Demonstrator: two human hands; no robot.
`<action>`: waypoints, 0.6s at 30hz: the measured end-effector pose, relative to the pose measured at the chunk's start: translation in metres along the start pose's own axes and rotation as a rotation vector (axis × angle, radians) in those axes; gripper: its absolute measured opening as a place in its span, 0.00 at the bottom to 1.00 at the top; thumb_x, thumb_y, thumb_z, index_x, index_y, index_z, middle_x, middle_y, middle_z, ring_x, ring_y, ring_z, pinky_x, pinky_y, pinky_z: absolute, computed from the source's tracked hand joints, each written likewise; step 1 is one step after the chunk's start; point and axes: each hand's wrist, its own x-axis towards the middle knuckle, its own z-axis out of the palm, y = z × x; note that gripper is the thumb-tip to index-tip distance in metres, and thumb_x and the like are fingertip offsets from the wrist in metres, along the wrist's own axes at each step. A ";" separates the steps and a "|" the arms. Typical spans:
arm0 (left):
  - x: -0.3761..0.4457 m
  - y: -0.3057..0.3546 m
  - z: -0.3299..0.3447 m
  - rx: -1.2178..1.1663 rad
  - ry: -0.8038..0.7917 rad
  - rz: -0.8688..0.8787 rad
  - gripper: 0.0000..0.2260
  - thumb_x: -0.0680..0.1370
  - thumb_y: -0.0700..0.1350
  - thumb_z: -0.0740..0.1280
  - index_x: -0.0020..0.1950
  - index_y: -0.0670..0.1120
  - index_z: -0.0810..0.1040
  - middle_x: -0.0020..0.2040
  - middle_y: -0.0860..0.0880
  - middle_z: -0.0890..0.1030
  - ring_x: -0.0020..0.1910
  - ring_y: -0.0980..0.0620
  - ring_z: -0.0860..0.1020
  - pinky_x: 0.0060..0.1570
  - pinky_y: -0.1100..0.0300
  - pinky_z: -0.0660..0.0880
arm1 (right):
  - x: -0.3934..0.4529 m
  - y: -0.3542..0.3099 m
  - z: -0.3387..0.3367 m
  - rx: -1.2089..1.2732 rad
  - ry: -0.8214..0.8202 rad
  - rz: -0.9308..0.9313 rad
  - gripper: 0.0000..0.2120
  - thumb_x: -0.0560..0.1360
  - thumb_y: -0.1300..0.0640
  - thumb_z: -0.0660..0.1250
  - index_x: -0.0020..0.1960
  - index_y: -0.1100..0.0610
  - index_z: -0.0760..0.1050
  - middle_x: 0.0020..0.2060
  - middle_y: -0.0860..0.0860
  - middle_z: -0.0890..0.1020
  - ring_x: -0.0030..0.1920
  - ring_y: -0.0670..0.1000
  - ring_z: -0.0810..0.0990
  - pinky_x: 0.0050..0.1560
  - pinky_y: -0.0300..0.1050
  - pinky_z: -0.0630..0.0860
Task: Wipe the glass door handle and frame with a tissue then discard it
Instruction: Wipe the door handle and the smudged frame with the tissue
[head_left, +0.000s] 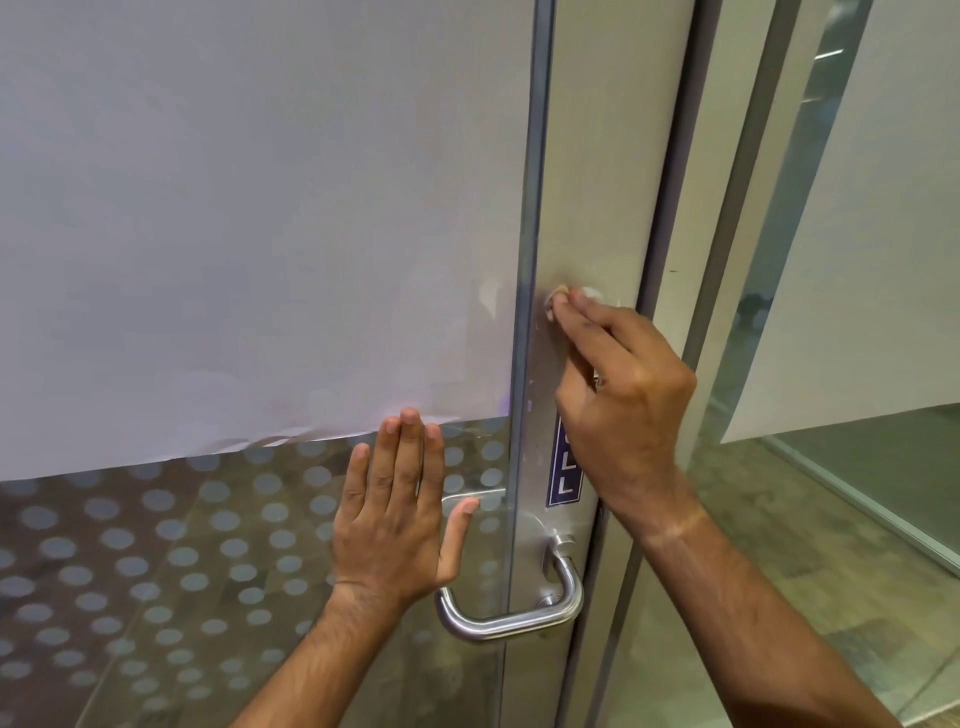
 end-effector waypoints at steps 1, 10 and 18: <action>0.000 0.000 0.000 -0.003 -0.001 0.000 0.39 0.78 0.60 0.58 0.80 0.38 0.48 0.81 0.39 0.44 0.81 0.42 0.45 0.79 0.47 0.42 | 0.002 0.000 0.000 -0.003 -0.010 -0.017 0.09 0.74 0.70 0.70 0.53 0.64 0.83 0.47 0.59 0.85 0.48 0.56 0.84 0.51 0.49 0.81; 0.002 0.001 -0.004 -0.037 -0.018 -0.004 0.40 0.78 0.59 0.60 0.80 0.38 0.47 0.81 0.40 0.43 0.81 0.43 0.44 0.79 0.47 0.43 | -0.046 0.004 -0.001 -0.076 -0.167 -0.182 0.12 0.70 0.72 0.68 0.50 0.63 0.84 0.44 0.55 0.86 0.37 0.55 0.82 0.40 0.44 0.78; 0.003 0.000 -0.008 -0.051 -0.046 -0.005 0.41 0.77 0.59 0.61 0.80 0.39 0.46 0.81 0.40 0.41 0.81 0.44 0.43 0.79 0.47 0.42 | -0.105 0.008 -0.008 -0.070 -0.361 -0.182 0.16 0.78 0.65 0.57 0.47 0.61 0.84 0.39 0.53 0.83 0.33 0.53 0.78 0.30 0.45 0.78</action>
